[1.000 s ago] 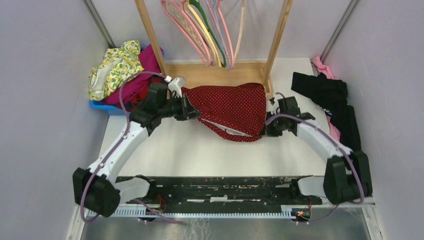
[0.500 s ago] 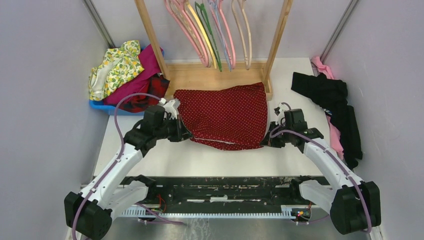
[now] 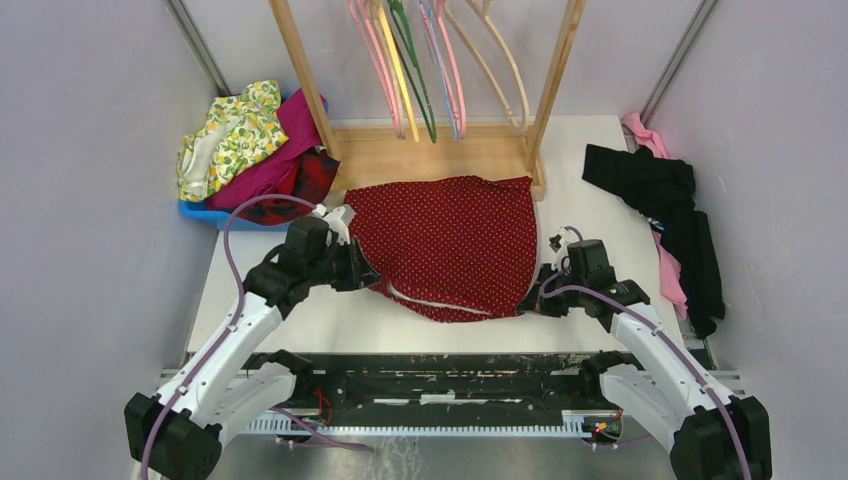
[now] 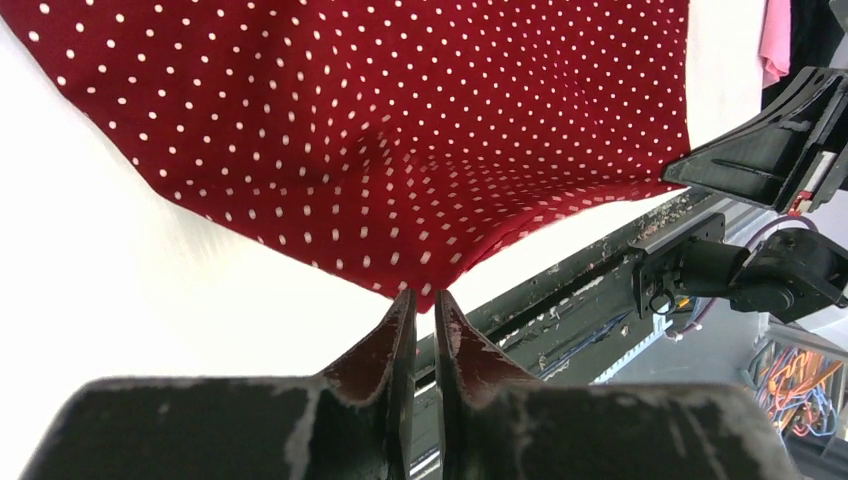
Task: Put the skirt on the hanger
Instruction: Flatten out the skirt at the center of the board.
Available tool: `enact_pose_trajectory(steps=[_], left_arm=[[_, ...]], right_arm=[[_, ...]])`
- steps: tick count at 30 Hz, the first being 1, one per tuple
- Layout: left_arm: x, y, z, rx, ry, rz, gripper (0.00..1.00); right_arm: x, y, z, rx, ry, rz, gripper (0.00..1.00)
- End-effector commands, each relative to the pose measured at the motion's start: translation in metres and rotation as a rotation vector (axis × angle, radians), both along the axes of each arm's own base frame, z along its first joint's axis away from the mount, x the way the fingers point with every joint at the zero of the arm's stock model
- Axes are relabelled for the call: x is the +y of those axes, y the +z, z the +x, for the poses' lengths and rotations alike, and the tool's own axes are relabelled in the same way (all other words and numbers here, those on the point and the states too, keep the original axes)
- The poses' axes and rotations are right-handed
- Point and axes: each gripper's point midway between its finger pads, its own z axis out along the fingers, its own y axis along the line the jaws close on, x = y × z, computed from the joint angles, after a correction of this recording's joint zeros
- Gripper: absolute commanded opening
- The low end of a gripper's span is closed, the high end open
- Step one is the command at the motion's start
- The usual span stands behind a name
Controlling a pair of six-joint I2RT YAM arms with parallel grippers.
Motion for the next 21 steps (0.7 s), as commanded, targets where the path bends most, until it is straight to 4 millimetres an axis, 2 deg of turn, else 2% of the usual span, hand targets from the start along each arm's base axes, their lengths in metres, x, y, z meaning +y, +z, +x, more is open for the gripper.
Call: enact_pose_trajectory(steps=[1, 11, 12, 14, 16, 18, 21], left_arm=[[0.001, 0.015, -0.005, -0.006, 0.026, -0.020, 0.18], [0.006, 0.015, -0.011, 0.005, 0.052, -0.016, 0.23], [0.006, 0.016, -0.011, 0.003, 0.052, -0.019, 0.23], [0.004, 0.019, -0.010, -0.007, 0.051, -0.028, 0.24], [0.002, 0.023, -0.009, -0.022, 0.043, -0.032, 0.26], [-0.002, 0.027, -0.007, -0.034, 0.032, -0.037, 0.28], [-0.016, 0.031, -0.004, -0.049, 0.009, -0.056, 0.32]], right_arm=[[0.003, -0.008, -0.007, 0.032, -0.007, 0.010, 0.01], [0.016, -0.026, -0.021, 0.063, 0.012, 0.002, 0.03], [0.017, -0.026, -0.023, 0.064, 0.015, 0.003, 0.10], [0.016, -0.025, -0.027, 0.063, 0.016, -0.005, 0.31], [0.015, -0.014, -0.027, 0.039, 0.014, -0.007, 0.41], [0.011, 0.007, -0.022, -0.014, 0.011, -0.028, 0.50], [-0.001, 0.045, -0.005, -0.104, 0.005, -0.125, 0.52]])
